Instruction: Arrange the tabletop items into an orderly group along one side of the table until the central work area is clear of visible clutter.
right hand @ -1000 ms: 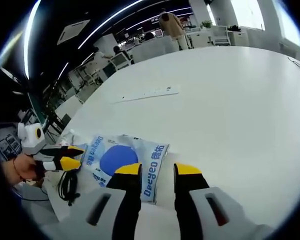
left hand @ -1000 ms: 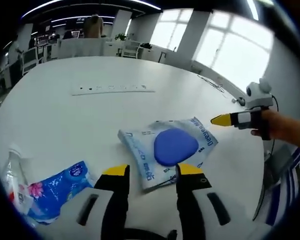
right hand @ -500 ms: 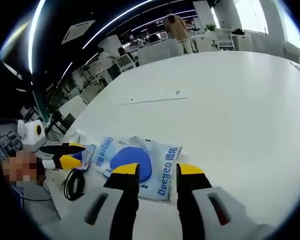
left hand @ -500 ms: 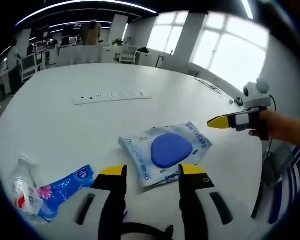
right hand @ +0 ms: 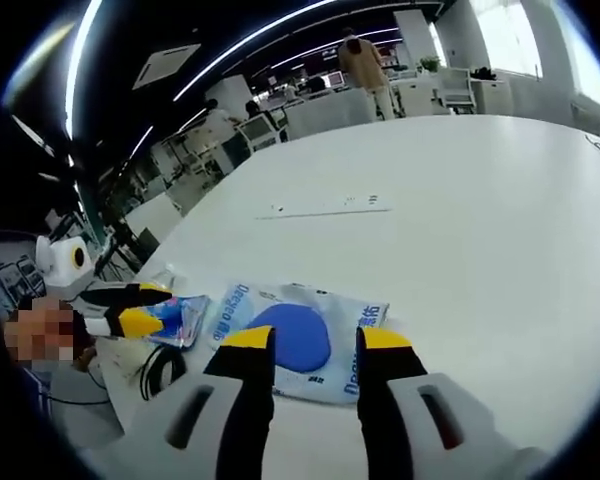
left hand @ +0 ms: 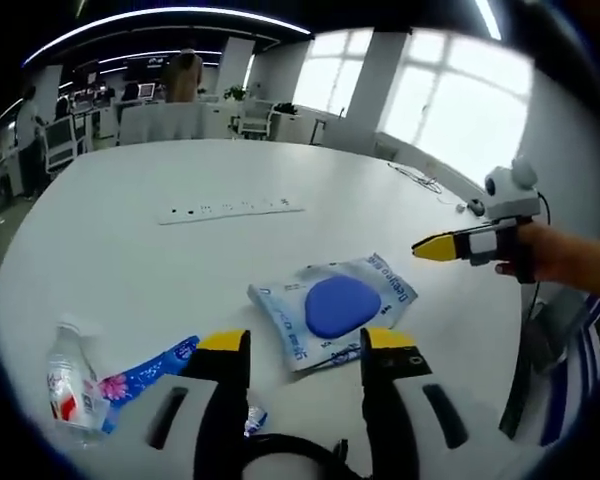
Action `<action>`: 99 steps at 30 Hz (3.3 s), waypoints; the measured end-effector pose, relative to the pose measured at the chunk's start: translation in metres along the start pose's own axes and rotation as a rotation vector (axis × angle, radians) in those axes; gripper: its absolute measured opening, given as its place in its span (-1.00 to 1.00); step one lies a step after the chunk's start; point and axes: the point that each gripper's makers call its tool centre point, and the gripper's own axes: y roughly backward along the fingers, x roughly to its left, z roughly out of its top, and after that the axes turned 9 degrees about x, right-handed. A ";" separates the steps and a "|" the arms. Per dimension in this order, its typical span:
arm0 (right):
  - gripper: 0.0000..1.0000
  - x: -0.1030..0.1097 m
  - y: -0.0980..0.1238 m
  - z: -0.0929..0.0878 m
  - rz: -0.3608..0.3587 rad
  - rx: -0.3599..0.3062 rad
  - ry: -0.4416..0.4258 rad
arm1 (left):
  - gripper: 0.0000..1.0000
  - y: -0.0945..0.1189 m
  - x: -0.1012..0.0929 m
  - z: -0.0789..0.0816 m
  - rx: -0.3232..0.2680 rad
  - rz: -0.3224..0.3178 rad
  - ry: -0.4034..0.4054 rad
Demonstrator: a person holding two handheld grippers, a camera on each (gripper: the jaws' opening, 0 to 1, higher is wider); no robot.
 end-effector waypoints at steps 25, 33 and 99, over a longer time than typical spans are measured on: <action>-0.29 0.065 0.010 0.018 0.051 -0.060 0.050 | -0.01 0.067 0.017 0.011 -0.069 0.018 -0.016; -0.29 0.091 0.008 0.017 0.080 -0.068 0.061 | 0.01 0.094 0.030 0.010 -0.096 0.040 0.001; -0.36 0.196 -0.108 -0.033 0.227 0.176 0.229 | 0.01 0.149 0.096 -0.069 -0.089 0.167 0.176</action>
